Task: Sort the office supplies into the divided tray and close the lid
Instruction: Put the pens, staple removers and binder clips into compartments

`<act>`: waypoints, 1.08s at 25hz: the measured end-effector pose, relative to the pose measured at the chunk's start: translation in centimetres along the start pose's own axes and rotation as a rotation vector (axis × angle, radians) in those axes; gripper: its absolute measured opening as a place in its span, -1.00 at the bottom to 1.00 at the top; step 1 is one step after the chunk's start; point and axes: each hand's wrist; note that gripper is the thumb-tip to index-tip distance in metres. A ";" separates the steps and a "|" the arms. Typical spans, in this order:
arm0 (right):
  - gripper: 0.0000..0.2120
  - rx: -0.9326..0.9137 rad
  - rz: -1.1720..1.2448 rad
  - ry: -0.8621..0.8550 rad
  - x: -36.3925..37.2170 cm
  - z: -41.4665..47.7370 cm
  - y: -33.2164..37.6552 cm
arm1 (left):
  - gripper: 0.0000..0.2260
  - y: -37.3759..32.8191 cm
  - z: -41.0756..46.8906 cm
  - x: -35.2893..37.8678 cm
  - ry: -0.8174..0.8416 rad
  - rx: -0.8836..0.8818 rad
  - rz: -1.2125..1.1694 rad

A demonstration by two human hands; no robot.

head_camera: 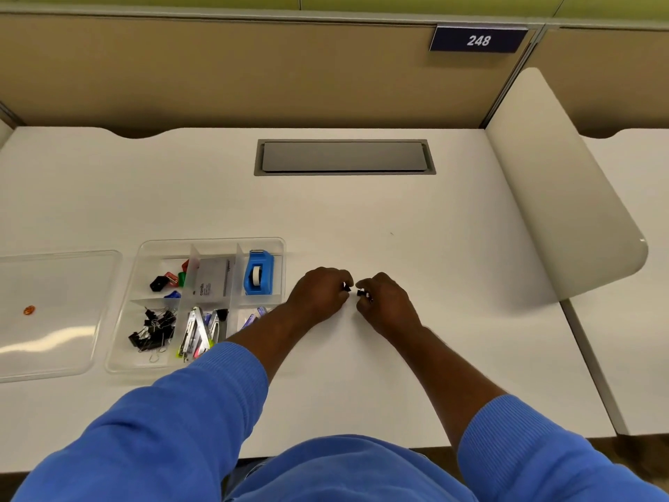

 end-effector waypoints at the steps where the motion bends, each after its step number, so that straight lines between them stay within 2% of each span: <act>1: -0.69 -0.024 0.014 -0.018 0.1 0.1 0.8 | -0.79 0.3 -0.3 -0.7 -0.020 0.005 -0.004; 9: -0.73 -0.194 0.061 -0.110 3.6 0.5 8.7 | -0.82 6.0 -5.2 -5.4 -0.181 -0.049 -0.120; 17: -0.77 -0.374 0.093 -0.070 11.6 -0.1 19.1 | -0.85 16.3 -13.0 -9.2 -0.284 -0.106 -0.154; 23: -0.84 -0.453 0.144 0.018 19.1 -1.4 25.1 | -0.82 24.1 -19.4 -9.7 -0.252 -0.231 -0.135; 27: -0.87 -0.435 0.102 0.041 23.2 -2.2 27.1 | -0.80 27.2 -22.5 -9.3 -0.236 -0.279 -0.184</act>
Point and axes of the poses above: each hand's wrist, its own z-axis towards the middle knuckle, its own x-axis out of the palm, y = z × x, and after that the axes turned 12 degrees about z, right-handed
